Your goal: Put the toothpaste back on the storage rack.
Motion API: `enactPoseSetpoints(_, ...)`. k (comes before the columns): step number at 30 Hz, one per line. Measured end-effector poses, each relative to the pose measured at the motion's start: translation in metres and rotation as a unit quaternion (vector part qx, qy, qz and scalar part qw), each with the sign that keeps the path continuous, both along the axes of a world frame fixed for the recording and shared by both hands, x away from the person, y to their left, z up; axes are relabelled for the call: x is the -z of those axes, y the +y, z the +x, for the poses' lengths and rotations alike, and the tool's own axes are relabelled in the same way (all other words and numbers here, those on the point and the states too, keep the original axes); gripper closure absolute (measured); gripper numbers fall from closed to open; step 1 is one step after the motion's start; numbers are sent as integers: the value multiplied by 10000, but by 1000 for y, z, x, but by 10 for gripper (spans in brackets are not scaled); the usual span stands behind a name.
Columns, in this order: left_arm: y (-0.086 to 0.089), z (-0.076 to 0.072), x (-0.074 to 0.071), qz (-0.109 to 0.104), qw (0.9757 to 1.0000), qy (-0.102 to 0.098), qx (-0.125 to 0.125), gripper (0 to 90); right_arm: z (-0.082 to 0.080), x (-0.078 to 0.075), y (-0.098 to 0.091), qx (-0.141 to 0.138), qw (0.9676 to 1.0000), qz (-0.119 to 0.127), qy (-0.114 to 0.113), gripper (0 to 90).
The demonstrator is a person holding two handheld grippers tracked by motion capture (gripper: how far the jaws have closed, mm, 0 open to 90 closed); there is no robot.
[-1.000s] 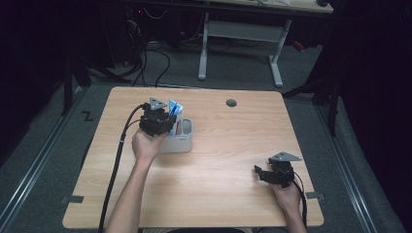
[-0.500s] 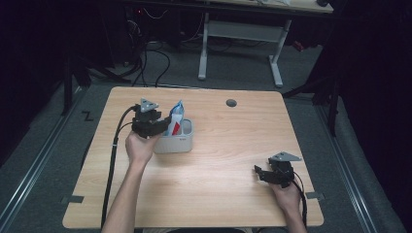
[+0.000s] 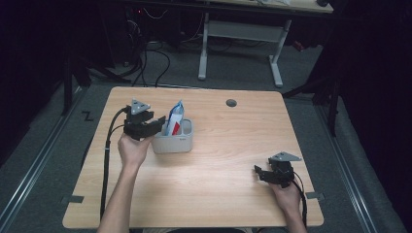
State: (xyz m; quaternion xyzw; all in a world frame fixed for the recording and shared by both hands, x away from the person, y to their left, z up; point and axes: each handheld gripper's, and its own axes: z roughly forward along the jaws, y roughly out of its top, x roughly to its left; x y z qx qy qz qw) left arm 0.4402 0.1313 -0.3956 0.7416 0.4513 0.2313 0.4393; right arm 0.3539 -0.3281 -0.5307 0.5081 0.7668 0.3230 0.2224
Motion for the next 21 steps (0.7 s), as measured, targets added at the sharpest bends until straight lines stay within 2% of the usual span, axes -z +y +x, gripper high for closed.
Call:
enactPoseSetpoints(7, 9, -3, -1, -92, 9999, -18, -77, 497, 0, 0, 0, -1, 10000, -1, -1, 293)
enactPoseSetpoints(21, 22, -9, -1, -148, 9997, -8, -174, 486, 0, 0, 0, -11, 10000, -13, -8, 293)
